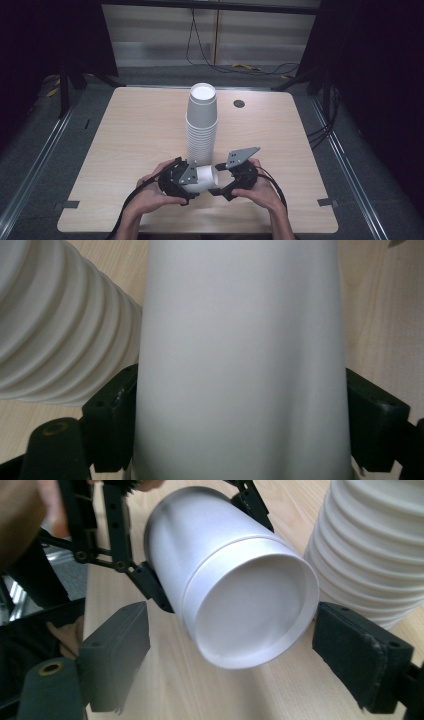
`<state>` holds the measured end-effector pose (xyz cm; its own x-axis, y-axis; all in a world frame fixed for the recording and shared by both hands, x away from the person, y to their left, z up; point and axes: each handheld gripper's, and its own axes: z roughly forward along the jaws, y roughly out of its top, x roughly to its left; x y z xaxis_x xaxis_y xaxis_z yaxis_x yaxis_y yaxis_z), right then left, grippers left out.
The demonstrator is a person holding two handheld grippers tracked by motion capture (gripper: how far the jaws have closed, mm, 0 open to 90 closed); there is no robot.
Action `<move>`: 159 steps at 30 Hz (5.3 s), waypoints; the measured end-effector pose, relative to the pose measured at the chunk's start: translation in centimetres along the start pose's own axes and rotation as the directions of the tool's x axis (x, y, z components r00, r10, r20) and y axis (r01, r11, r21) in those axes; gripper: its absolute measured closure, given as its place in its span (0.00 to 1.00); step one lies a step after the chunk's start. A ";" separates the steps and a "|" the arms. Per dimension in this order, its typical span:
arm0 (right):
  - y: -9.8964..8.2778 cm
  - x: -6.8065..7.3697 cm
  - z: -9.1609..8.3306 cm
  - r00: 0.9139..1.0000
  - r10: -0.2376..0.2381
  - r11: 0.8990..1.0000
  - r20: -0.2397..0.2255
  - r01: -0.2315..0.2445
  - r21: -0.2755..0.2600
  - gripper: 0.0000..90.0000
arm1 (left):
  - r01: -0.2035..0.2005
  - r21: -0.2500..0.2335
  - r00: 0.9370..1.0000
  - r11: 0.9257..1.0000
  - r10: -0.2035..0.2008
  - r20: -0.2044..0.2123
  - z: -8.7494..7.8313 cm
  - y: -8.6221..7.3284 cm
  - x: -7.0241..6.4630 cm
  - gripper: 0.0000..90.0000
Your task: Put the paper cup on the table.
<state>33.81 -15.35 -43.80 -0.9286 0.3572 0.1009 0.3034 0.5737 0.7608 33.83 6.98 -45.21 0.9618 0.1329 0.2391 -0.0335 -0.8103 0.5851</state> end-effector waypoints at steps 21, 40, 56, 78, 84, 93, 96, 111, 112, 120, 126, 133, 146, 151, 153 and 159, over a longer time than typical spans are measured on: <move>1.6 -0.5 1.6 0.991 -0.063 0.987 -0.116 0.079 0.141 0.19 | -0.073 0.015 0.995 0.997 0.071 0.062 0.4 0.8 -0.6 0.19; 2.3 -0.5 2.5 0.987 -0.075 0.981 -0.144 0.099 0.168 0.23 | -0.114 0.025 0.993 0.993 0.113 0.042 0.4 1.2 -0.8 0.20; 2.2 -0.2 2.3 0.984 -0.065 0.980 -0.167 0.095 0.177 0.26 | -0.082 -0.079 0.991 0.993 0.090 0.097 0.0 0.1 -0.5 0.16; 2.3 -0.2 1.7 0.984 -0.073 0.984 -0.163 0.098 0.151 0.26 | -0.055 -0.266 0.988 0.963 0.092 0.127 -1.5 -1.3 0.4 0.16; 2.0 -0.7 1.3 0.991 -0.053 0.986 -0.123 0.071 0.150 0.26 | -0.001 -0.342 0.996 0.940 0.032 0.085 -2.5 -1.9 0.8 0.18; 1.2 -1.4 0.6 0.998 -0.009 0.993 -0.055 0.015 0.118 0.26 | 0.130 -0.442 0.992 0.888 -0.116 0.058 -3.4 -3.5 1.6 0.18; 0.8 -1.6 0.4 0.999 0.010 0.995 -0.037 -0.006 0.096 0.26 | 0.168 -0.446 0.986 0.879 -0.153 0.070 -3.4 -4.1 1.8 0.18; -1.1 -1.4 -0.3 0.998 0.045 0.996 -0.054 -0.049 -0.081 0.26 | 0.255 -0.508 0.967 0.823 -0.231 0.111 -3.4 -5.2 0.9 0.17; -1.2 -1.4 -0.3 0.997 0.045 0.994 -0.058 -0.050 -0.092 0.26 | 0.259 -0.511 0.966 0.820 -0.233 0.116 -3.4 -5.3 0.8 0.17; -2.3 -1.1 0.0 0.996 0.052 0.983 -0.066 -0.062 -0.174 0.25 | 0.281 -0.538 0.958 0.795 -0.268 0.105 -3.2 -6.1 -0.2 0.17; -2.8 -1.0 0.1 0.996 0.047 0.973 -0.073 -0.062 -0.221 0.25 | 0.285 -0.562 0.957 0.777 -0.264 0.120 -3.2 -6.0 -0.3 0.17; -3.3 -0.8 0.0 0.995 0.028 0.959 -0.095 -0.054 -0.280 0.25 | 0.290 -0.572 0.956 0.768 -0.262 0.133 -2.8 -5.8 -0.5 0.17; -4.0 -0.8 -0.2 0.991 0.019 0.924 -0.133 -0.069 -0.377 0.26 | 0.333 -0.602 0.943 0.726 -0.275 0.190 -2.0 -5.5 -0.4 0.17; -4.0 -0.6 -0.1 0.990 0.007 0.922 -0.141 -0.061 -0.381 0.26 | 0.331 -0.607 0.943 0.723 -0.268 0.195 -1.7 -5.3 0.0 0.16; -4.0 -0.6 -0.1 0.990 0.005 0.921 -0.140 -0.060 -0.386 0.26 | 0.331 -0.606 0.944 0.723 -0.263 0.200 -1.6 -5.3 0.2 0.16; -3.9 -0.5 0.0 0.990 -0.006 0.922 -0.144 -0.050 -0.383 0.26 | 0.315 -0.589 0.949 0.744 -0.233 0.214 -1.3 -4.7 0.8 0.05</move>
<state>33.10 -17.82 -46.84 -0.9514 0.2442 0.1877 0.2446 0.2289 0.9422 34.43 11.65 -46.80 0.9783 0.1930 -0.0751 0.1185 -0.2242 0.9673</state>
